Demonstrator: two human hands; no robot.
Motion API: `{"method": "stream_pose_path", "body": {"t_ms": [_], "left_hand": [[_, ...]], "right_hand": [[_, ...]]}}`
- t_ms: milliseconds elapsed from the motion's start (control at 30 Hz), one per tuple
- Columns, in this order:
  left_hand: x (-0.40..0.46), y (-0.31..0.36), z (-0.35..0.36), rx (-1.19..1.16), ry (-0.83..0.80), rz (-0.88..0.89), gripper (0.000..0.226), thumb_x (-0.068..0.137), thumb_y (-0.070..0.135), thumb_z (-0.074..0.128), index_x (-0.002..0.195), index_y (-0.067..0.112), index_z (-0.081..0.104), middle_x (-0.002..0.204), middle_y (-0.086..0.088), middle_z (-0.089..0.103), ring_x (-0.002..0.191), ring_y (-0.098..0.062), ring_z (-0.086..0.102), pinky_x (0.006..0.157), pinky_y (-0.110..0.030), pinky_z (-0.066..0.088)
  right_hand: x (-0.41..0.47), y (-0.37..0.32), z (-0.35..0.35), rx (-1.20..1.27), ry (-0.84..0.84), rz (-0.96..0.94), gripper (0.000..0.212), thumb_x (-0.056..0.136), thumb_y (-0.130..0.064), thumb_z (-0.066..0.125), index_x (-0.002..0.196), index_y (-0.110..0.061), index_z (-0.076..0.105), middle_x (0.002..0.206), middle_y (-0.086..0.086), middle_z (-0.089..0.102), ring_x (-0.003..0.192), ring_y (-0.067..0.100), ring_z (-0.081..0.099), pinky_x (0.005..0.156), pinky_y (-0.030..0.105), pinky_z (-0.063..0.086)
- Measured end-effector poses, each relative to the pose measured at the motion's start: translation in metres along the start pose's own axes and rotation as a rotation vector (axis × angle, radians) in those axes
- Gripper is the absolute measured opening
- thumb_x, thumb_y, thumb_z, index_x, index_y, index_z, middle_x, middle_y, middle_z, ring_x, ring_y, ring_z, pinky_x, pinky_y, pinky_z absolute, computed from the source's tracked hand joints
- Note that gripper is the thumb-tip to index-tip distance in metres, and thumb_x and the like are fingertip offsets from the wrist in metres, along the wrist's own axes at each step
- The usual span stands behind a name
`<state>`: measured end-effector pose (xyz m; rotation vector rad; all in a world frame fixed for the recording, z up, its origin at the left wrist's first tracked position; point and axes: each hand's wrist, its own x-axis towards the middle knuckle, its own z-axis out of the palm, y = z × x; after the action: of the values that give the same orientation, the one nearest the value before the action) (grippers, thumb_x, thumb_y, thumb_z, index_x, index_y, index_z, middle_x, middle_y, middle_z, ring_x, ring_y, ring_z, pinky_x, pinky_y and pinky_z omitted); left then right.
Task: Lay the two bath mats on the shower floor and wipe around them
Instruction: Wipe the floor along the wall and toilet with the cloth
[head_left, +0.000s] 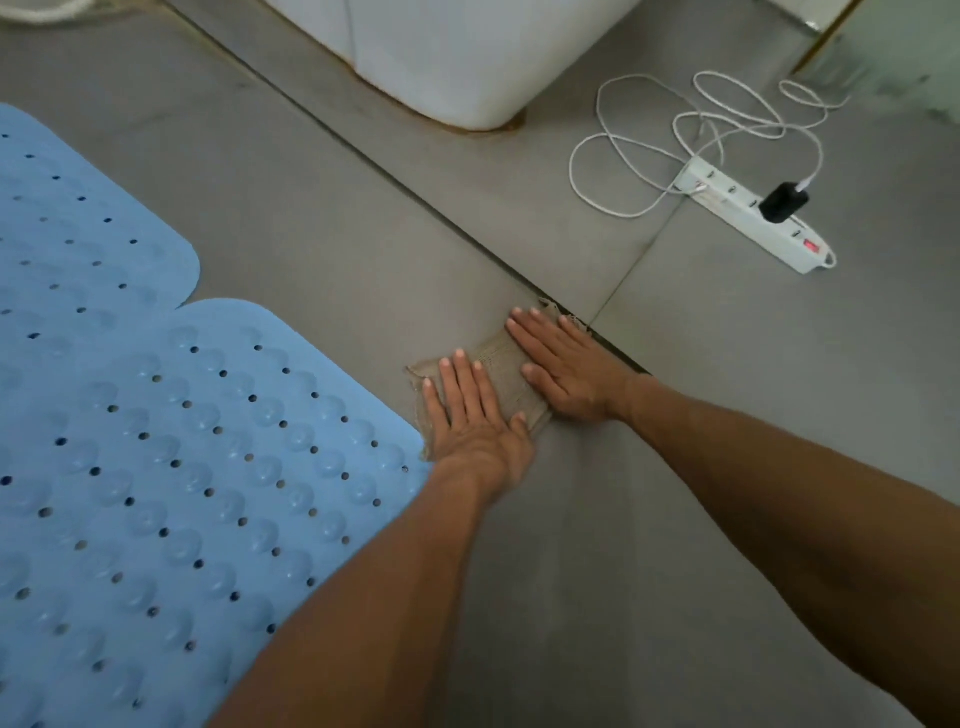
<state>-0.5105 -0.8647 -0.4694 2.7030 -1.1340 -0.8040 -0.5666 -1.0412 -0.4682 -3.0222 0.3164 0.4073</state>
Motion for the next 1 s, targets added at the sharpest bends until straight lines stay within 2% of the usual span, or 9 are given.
{"method": "stream_pose_path", "body": {"t_ms": [100, 267, 500, 600, 700, 1000], "left_hand": [[-0.001, -0.001, -0.002, 0.012, -0.076, 0.03, 0.078, 0.097, 0.051, 0.01, 0.144, 0.003, -0.029, 0.147, -0.017, -0.045, 0.136, -0.032, -0.042, 0.112, -0.053, -0.024], [0.005, -0.001, 0.0, 0.068, -0.09, 0.031, 0.079, 0.096, 0.052, 0.011, 0.144, 0.003, -0.03, 0.147, -0.018, -0.045, 0.136, -0.033, -0.042, 0.112, -0.054, -0.023], [-0.005, 0.009, 0.003, 0.216, -0.026, 0.046, 0.077, 0.098, 0.052, 0.01, 0.148, 0.004, -0.023, 0.153, -0.017, -0.035, 0.142, -0.031, -0.033, 0.117, -0.049, -0.018], [-0.015, 0.017, 0.012, 0.231, 0.019, 0.131, 0.075, 0.099, 0.051, 0.008, 0.15, 0.003, -0.019, 0.157, -0.018, -0.028, 0.145, -0.03, -0.027, 0.119, -0.045, -0.016], [-0.031, 0.015, 0.026, 0.264, 0.073, 0.223, 0.074, 0.099, 0.052, 0.008, 0.151, 0.004, -0.014, 0.159, -0.016, -0.022, 0.147, -0.028, -0.022, 0.119, -0.041, -0.015], [-0.07, -0.011, 0.033, 0.472, 0.125, 0.487, 0.074, 0.099, 0.052, 0.012, 0.153, 0.003, -0.005, 0.161, -0.017, -0.012, 0.15, -0.027, -0.012, 0.122, -0.041, -0.005]], "right_hand": [[-0.006, -0.009, -0.002, 0.022, 0.009, 0.048, 0.057, 0.106, -0.038, 0.017, 0.158, -0.024, -0.002, 0.166, -0.005, -0.009, 0.152, 0.011, -0.011, 0.124, 0.038, -0.005], [-0.008, -0.007, 0.008, 0.076, 0.095, 0.029, 0.059, 0.105, -0.042, 0.014, 0.159, -0.024, 0.0, 0.166, -0.006, -0.006, 0.152, 0.01, -0.009, 0.124, 0.038, -0.006], [-0.041, 0.002, 0.029, 0.103, 0.138, 0.035, 0.061, 0.103, -0.046, 0.01, 0.158, -0.022, -0.003, 0.166, -0.003, -0.007, 0.152, 0.012, -0.011, 0.124, 0.044, -0.004], [-0.061, 0.007, 0.039, 0.128, 0.164, 0.119, 0.061, 0.104, -0.046, 0.01, 0.158, -0.02, -0.003, 0.167, -0.002, -0.007, 0.152, 0.013, -0.011, 0.124, 0.046, -0.002], [-0.08, -0.004, 0.05, 0.144, 0.149, 0.195, 0.063, 0.103, -0.048, 0.006, 0.158, -0.019, -0.005, 0.166, -0.001, -0.011, 0.152, 0.014, -0.014, 0.123, 0.045, -0.006], [-0.153, -0.079, 0.069, 0.29, 0.161, 0.516, 0.062, 0.104, -0.046, 0.012, 0.158, -0.021, -0.004, 0.166, -0.003, -0.01, 0.152, 0.014, -0.014, 0.123, 0.045, -0.009]]}}
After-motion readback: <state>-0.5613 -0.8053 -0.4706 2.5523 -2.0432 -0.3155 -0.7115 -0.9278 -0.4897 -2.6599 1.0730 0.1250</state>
